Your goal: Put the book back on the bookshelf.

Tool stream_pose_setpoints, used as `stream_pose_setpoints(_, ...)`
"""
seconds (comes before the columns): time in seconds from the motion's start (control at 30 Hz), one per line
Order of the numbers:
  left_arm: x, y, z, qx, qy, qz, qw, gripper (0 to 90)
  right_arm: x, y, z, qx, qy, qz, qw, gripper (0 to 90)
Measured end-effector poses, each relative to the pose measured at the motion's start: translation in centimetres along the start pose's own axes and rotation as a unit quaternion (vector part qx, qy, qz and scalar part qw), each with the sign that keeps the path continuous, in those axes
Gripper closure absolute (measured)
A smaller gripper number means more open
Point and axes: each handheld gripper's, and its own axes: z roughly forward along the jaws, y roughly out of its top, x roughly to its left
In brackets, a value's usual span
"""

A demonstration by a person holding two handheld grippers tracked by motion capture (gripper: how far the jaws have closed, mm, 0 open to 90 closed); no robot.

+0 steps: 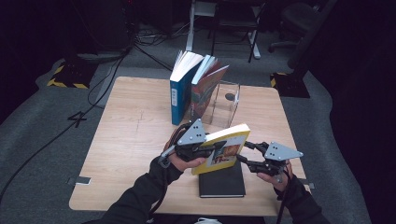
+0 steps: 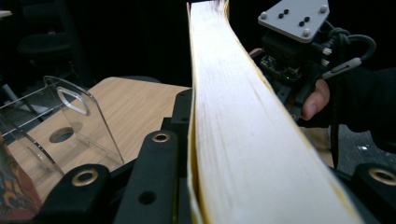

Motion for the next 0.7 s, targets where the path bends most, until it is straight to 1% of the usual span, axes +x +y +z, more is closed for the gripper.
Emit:
stream_pose_setpoints(0.03,0.0,0.1,0.0,0.004,-0.002,0.0,1.0,74.2,0.0,0.0,0.0,0.0,0.001,0.003,1.0,46.3)
stream_pose_setpoints(0.07,0.1,0.2,0.0,0.008,0.0,0.001,1.0,74.3,-0.1,-0.1,0.0,0.001,0.004,0.004,1.0,46.1)
stream_pose_setpoints(0.17,0.3,0.4,0.0,0.019,-0.002,-0.004,0.9998,74.4,-0.4,-0.2,0.0,0.003,0.001,0.01,0.9999,46.1)
stream_pose_setpoints(0.23,0.5,0.6,0.0,0.031,0.0,-0.006,0.9995,74.4,-0.5,-0.3,-0.1,0.003,0.002,0.013,0.9999,46.2)
stream_pose_setpoints(0.27,0.5,0.7,0.0,0.035,-0.002,-0.003,0.9994,74.3,-0.5,-0.3,-0.1,0.003,0.0,0.015,0.9999,46.2)
stream_pose_setpoints(0.4,0.7,0.9,0.0,0.045,0.004,-0.017,0.9988,74.4,-0.7,-0.4,-0.2,0.003,0.003,0.02,0.9998,46.1)
stream_pose_setpoints(0.43,0.7,0.9,0.0,0.047,0.008,-0.023,0.9986,74.5,-0.7,-0.4,-0.1,0.003,0.004,0.021,0.9998,46.1)
stream_pose_setpoints(0.47,0.7,1.0,0.1,0.05,0.013,-0.022,0.9984,74.5,-0.8,-0.5,-0.1,0.004,0.005,0.019,0.9998,45.9)
stream_pose_setpoints(0.57,0.8,1.0,0.1,0.046,0.009,-0.022,0.9987,74.6,-0.8,-0.5,-0.1,0.005,0.005,0.022,0.9997,45.7)
stream_pose_setpoints(0.7,1.1,0.9,0.3,0.042,0.019,-0.023,0.9987,74.6,-1.0,-0.6,-0.1,0.007,0.006,0.025,0.9997,45.7)
